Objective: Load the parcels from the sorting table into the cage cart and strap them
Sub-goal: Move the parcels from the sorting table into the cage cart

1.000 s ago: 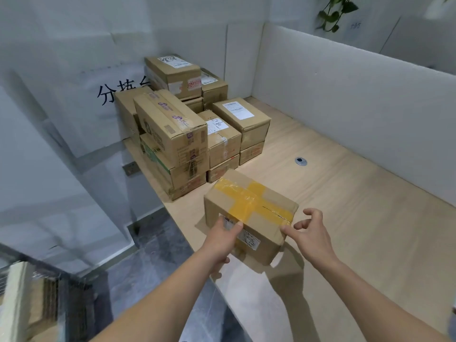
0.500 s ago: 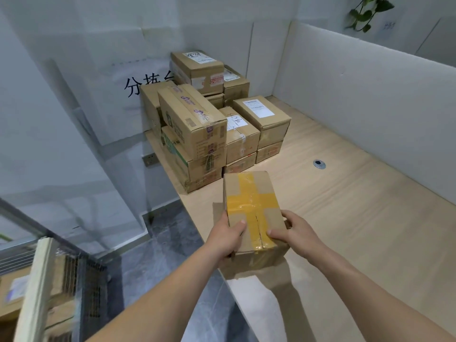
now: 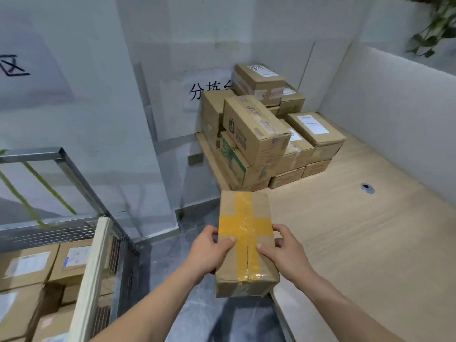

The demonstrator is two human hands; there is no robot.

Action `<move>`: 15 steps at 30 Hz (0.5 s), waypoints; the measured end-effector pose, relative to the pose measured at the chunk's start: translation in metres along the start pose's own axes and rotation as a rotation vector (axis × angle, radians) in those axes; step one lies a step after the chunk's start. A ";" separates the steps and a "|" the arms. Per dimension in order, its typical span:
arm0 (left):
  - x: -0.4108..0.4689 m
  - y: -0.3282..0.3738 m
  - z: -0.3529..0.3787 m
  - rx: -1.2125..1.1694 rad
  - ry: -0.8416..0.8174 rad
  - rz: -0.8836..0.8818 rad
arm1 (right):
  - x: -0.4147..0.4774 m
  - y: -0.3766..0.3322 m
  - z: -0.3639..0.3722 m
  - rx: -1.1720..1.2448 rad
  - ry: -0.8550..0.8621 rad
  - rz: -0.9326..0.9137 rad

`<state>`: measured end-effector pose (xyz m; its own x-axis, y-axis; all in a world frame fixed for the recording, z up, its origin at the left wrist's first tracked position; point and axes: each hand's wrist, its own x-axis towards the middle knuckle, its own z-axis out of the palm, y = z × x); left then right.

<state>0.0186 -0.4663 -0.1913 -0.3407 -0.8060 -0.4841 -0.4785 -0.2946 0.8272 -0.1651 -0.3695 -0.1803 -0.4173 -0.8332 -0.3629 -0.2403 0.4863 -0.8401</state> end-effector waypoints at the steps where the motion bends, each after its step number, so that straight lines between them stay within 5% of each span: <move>1: -0.002 -0.005 -0.016 -0.010 0.036 0.003 | 0.001 -0.009 0.014 -0.014 -0.018 -0.015; 15: -0.035 -0.059 -0.247 -0.067 0.530 0.167 | 0.031 -0.170 0.226 -0.188 -0.254 -0.380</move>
<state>0.2583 -0.5477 -0.1529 0.0547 -0.9873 -0.1493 -0.3942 -0.1587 0.9052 0.0608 -0.5375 -0.1403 -0.0480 -0.9873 -0.1514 -0.4981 0.1550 -0.8531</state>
